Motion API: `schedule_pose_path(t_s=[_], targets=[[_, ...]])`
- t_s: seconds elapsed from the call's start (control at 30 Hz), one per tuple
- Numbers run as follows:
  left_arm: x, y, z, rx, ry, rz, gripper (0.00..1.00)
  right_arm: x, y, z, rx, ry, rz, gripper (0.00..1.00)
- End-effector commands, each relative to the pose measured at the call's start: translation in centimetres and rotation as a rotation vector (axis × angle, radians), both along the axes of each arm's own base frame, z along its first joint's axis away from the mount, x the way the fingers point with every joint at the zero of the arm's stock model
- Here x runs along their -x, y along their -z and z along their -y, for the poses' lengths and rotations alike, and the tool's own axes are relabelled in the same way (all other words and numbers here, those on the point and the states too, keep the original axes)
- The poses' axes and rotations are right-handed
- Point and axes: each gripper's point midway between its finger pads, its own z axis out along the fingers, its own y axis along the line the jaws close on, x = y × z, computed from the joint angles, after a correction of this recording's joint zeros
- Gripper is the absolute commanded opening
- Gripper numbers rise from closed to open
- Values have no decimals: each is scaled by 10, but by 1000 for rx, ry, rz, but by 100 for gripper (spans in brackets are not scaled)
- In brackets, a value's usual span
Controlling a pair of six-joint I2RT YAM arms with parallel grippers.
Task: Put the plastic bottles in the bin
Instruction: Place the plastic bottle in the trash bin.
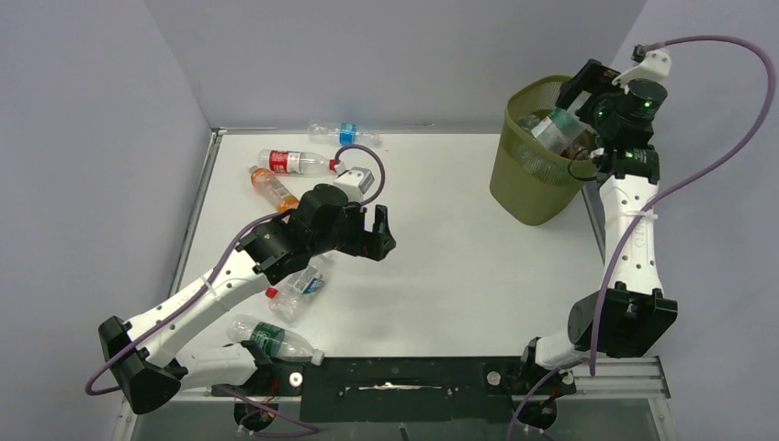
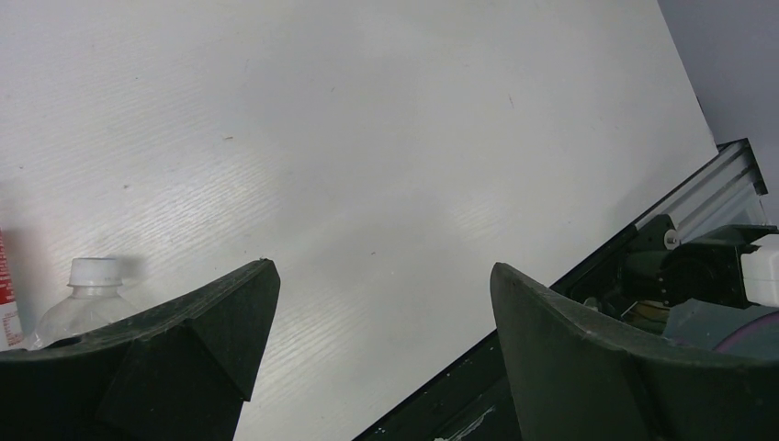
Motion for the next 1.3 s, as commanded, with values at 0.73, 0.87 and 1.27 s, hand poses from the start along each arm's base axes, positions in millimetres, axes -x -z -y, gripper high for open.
schedule_pose_path(t_s=[0.73,0.87,1.27], targets=[[-48,-6,-22,-34,-155,-4,92,100,-71,-90,-10,-314,113,100],[-74,-6,-49,-45,-250,-8,92,100,-49,-132,-93,-457,87,99],[-156,23,-174,-106,-720,-71,93,121,22,-240,-131,-690,-78,98]])
